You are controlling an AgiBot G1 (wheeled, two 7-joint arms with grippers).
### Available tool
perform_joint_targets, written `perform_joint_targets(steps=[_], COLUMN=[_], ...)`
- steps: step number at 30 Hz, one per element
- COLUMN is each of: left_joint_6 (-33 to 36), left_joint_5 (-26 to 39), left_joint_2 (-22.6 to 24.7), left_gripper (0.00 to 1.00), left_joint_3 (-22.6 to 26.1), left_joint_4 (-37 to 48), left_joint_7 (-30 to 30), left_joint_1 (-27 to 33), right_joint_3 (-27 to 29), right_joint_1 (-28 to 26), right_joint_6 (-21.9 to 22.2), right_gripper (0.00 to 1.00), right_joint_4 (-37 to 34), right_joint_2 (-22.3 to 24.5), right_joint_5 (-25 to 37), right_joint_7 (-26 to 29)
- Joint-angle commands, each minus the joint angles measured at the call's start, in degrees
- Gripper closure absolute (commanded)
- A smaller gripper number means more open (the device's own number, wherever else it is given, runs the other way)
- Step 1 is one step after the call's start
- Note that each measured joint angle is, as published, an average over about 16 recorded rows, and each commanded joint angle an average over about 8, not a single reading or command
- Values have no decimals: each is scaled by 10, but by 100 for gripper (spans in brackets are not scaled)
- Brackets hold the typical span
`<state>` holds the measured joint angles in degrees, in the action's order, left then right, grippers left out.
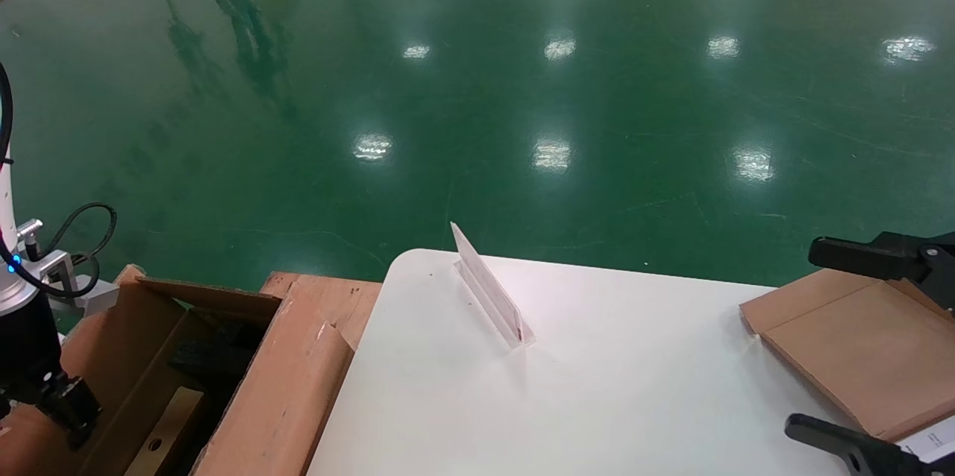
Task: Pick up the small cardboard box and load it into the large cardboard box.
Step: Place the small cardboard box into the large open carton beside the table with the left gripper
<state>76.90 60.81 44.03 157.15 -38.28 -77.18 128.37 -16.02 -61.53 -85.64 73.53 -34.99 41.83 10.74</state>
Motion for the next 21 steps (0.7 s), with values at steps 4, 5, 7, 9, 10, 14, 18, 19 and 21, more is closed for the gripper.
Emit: perform_joint_targets(steps=[4, 5, 7, 9, 10, 14, 18, 19, 21], left_joint_6=[-4, -5, -8, -10, -11, -13, -12, -11, -7], left_joint_5=[-3, -4, -6, -9, -11, -20, -30, -34, -42], left_joint_2=[1, 1, -1, -4, -7, -23, -43, -49, -62], left_gripper=[0, 0, 0, 0, 0, 0, 0, 0, 0], left_joint_3=[-12, -16, -27, -39, -45, -73, -105, -114, -130], left_joint_4=[4, 4, 4, 2, 1, -8, -19, -23, -30], left_joint_7=[14, 20, 37, 59, 70, 120, 165, 177, 198], left_joint_1=[11, 16, 31, 49, 58, 94, 124, 131, 143], right_joint_3=[0, 0, 0, 0, 0, 0, 0, 0, 0], right_joint_1=[0, 0, 0, 0, 0, 0, 0, 0, 0], right_joint_6=[0, 0, 0, 0, 0, 0, 0, 0, 0], right_gripper=[0, 0, 0, 0, 0, 0, 0, 0, 0], right_joint_4=[0, 0, 0, 0, 0, 0, 0, 0, 0], right_joint_2=[0, 0, 0, 0, 0, 0, 0, 0, 0], right_joint_5=[0, 0, 0, 0, 0, 0, 0, 0, 0], right_joint_7=[0, 0, 0, 0, 0, 0, 0, 0, 0])
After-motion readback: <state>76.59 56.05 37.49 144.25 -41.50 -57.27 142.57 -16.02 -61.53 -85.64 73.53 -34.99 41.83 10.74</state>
